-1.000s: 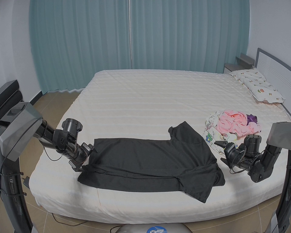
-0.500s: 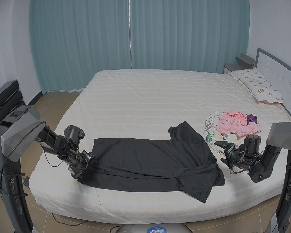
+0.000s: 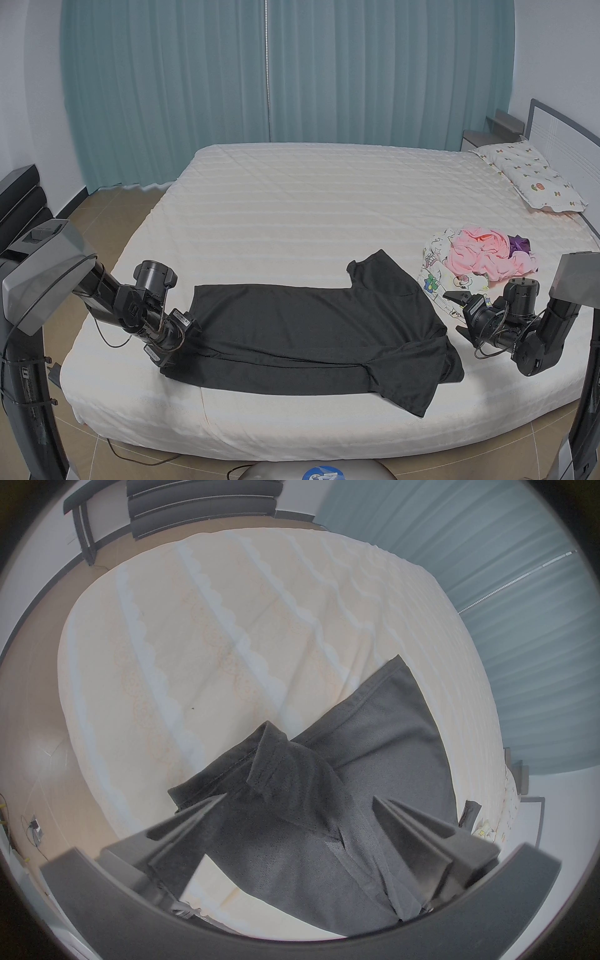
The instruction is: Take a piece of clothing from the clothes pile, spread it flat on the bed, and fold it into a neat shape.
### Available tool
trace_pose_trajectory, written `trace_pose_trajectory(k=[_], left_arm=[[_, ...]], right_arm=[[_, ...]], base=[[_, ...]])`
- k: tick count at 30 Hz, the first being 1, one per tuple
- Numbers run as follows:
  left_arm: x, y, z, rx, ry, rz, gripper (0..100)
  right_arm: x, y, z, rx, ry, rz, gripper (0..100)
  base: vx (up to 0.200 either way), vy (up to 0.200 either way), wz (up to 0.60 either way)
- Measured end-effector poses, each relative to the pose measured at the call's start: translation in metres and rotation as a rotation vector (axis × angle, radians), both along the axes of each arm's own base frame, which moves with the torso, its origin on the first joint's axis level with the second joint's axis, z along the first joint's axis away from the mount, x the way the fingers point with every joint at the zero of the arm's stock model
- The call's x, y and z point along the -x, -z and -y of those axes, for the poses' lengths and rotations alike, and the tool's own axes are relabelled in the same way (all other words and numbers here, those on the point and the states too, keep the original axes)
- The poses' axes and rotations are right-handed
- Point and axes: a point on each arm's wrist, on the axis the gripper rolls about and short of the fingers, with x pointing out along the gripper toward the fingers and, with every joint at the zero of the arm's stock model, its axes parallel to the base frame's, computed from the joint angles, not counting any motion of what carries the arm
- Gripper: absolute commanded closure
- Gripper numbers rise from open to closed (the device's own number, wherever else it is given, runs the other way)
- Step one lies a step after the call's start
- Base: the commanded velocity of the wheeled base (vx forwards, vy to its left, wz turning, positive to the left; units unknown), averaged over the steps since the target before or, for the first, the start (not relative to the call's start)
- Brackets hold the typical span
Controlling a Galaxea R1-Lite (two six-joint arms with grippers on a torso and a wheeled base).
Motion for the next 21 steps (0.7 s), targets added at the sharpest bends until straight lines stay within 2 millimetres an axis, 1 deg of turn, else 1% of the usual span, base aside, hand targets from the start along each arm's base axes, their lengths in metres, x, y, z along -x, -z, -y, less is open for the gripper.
trace_pose_trajectory(k=[13,21], left_arm=[[-0.003,-0.005,-0.005,-0.026,-0.033,0.026,100],[-0.013,-0.015,-0.005,-0.002,-0.061,0.134,100]], right_arm=[[0.000,0.000,0.000,0.000,0.000,-0.002,0],[0.000,0.000,0.000,-0.001,-0.001,0.002,0]], base=[[0.000,0.000,0.00],[0.000,0.000,0.00]])
